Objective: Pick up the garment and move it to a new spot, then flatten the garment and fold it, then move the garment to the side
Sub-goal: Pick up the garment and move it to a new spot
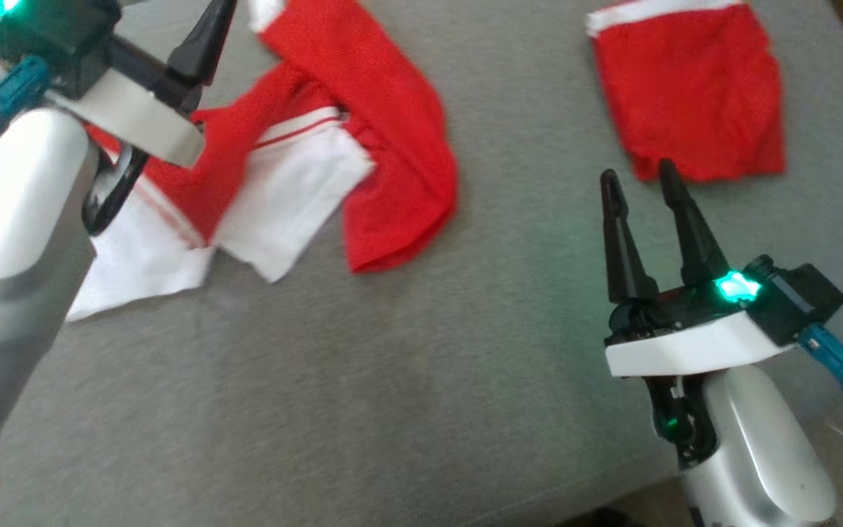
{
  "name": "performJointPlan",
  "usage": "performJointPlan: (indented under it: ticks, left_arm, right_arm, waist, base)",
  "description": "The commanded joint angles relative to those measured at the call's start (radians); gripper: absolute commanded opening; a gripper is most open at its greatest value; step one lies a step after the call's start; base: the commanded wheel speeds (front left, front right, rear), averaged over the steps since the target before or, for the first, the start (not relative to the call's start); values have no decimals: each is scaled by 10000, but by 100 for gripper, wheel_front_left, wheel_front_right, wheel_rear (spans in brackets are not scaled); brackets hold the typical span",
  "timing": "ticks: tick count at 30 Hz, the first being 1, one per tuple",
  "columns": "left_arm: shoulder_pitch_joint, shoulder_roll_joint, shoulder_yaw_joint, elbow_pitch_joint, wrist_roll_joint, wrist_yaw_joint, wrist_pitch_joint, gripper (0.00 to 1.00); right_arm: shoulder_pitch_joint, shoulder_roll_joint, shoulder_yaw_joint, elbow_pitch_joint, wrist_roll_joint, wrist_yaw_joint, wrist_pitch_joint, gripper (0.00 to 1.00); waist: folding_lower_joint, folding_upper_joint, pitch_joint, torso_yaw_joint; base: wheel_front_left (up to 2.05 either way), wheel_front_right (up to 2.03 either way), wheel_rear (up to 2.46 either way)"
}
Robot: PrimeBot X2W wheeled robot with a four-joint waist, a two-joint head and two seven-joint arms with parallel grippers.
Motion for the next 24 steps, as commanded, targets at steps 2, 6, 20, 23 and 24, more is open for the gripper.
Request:
performJointPlan:
  ticks: [2, 6, 20, 23, 24]
  left_arm:
    - [203, 312, 621, -277, -193, 234, -211, 100]
    - [1265, 337, 1023, -752, -483, 591, -331, 100]
    - [6880, -673, 3499, -3650, -599, 1773, -362, 100]
    - [7861, -1293, 4035, -3963, -322, 1746, -362, 100]
    - [8092, -1496, 4164, -4019, -198, 1676, -362, 100]
  right_arm:
    - [-104, -14, -17, -226, -297, -7, -107, 100]
    - [33, -14, -287, -83, -691, -7, -107, 100]
    - [757, -14, -718, 354, -1376, -7, -107, 100]
    - [899, -14, -725, 397, -1366, -7, -107, 100]
    - [939, -14, -742, 404, -1366, -7, -107, 100]
  waist:
    - [-1, -1, -449, 1009]
    - [-1, -1, -854, 1889]
    - [-1, -1, -1826, 3687]
    - [-1, -1, -1901, 3844]
    - [-1, -1, -1914, 3901]
  base:
    - [0, 0, 0]
    - [0, 0, 0]
    - [0, 0, 0]
    - [0, 0, 0]
    - [0, 0, 0]
